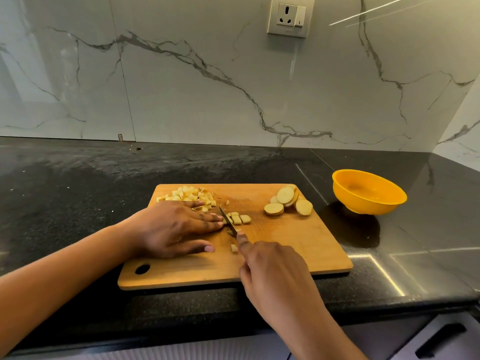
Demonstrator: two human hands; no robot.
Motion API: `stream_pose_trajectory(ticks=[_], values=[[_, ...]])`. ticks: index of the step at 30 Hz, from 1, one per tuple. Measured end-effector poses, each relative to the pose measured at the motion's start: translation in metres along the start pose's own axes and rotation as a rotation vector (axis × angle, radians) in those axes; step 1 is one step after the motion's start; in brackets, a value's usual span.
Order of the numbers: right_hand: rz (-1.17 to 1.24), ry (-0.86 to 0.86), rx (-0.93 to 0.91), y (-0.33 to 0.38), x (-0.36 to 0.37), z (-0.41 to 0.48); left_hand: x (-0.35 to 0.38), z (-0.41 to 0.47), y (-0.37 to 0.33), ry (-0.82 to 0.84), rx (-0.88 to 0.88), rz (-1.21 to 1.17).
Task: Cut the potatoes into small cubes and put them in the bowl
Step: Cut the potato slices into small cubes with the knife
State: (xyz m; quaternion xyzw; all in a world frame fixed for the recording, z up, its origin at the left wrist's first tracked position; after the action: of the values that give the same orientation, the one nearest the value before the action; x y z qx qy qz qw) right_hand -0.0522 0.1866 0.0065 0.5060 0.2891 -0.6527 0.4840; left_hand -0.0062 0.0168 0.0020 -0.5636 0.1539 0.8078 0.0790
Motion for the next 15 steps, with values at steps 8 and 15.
stream_pose_trajectory(ticks=[8,15], values=[[-0.046,-0.045,0.027,-0.018,-0.015,-0.033,-0.004,0.001,-0.002,-0.062,-0.015,0.022],[0.048,-0.072,0.032,-0.015,-0.008,-0.033,-0.015,0.005,-0.018,-0.206,0.011,0.039]])
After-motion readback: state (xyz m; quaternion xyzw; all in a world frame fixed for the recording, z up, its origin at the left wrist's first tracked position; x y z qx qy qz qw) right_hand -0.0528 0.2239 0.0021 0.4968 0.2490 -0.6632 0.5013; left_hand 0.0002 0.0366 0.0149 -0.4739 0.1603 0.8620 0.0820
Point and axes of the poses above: each hand's wrist, its own z-axis towards the middle knuckle, its own x-axis out of the palm, y = z × x, the point moved 5 cm from there along z, towards the middle knuckle, and after that the axes turned 1 degree about z, right-handed, at the moved point
